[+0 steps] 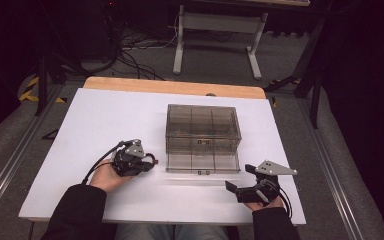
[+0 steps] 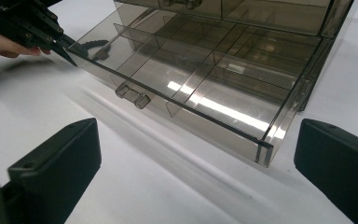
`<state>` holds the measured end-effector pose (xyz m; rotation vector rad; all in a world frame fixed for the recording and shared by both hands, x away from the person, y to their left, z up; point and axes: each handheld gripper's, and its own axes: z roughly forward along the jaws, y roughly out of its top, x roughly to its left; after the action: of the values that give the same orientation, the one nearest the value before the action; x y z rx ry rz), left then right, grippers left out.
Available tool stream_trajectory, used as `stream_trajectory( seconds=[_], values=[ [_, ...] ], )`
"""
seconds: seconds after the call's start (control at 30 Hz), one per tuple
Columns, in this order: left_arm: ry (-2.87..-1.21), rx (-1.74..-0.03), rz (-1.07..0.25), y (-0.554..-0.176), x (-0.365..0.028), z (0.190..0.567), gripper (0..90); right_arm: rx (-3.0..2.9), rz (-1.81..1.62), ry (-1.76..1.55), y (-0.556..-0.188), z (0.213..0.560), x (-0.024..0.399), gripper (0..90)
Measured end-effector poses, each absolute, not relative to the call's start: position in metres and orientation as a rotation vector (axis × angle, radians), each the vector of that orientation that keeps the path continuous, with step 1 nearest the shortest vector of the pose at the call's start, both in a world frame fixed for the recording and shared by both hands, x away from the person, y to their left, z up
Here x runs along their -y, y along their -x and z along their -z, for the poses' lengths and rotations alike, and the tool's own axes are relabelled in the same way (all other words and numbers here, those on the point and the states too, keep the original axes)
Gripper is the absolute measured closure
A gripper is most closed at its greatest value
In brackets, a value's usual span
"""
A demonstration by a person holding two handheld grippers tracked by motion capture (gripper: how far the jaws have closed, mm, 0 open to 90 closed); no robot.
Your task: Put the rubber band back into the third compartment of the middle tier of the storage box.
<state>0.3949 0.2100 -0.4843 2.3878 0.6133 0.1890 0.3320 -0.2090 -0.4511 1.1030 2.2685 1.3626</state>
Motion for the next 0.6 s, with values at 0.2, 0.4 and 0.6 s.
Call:
stream_trajectory(
  seconds=[0.2, 0.4, 0.6],
  values=[
    [-2.380, -0.634, -0.208, -0.394, -0.212, 0.483, 86.9, -2.269, -1.360, -1.102, -0.332, 0.451, 0.209, 0.9],
    [-2.336, -0.635, -0.207, -0.393, -0.219, 0.477, 86.9, -2.269, -1.362, -1.104, -0.332, 0.451, 0.209, 0.9],
    [-2.297, -0.642, -0.200, -0.390, -0.225, 0.470, 86.9, -2.270, -1.361, -1.098, -0.332, 0.451, 0.209, 0.9]
  ],
)
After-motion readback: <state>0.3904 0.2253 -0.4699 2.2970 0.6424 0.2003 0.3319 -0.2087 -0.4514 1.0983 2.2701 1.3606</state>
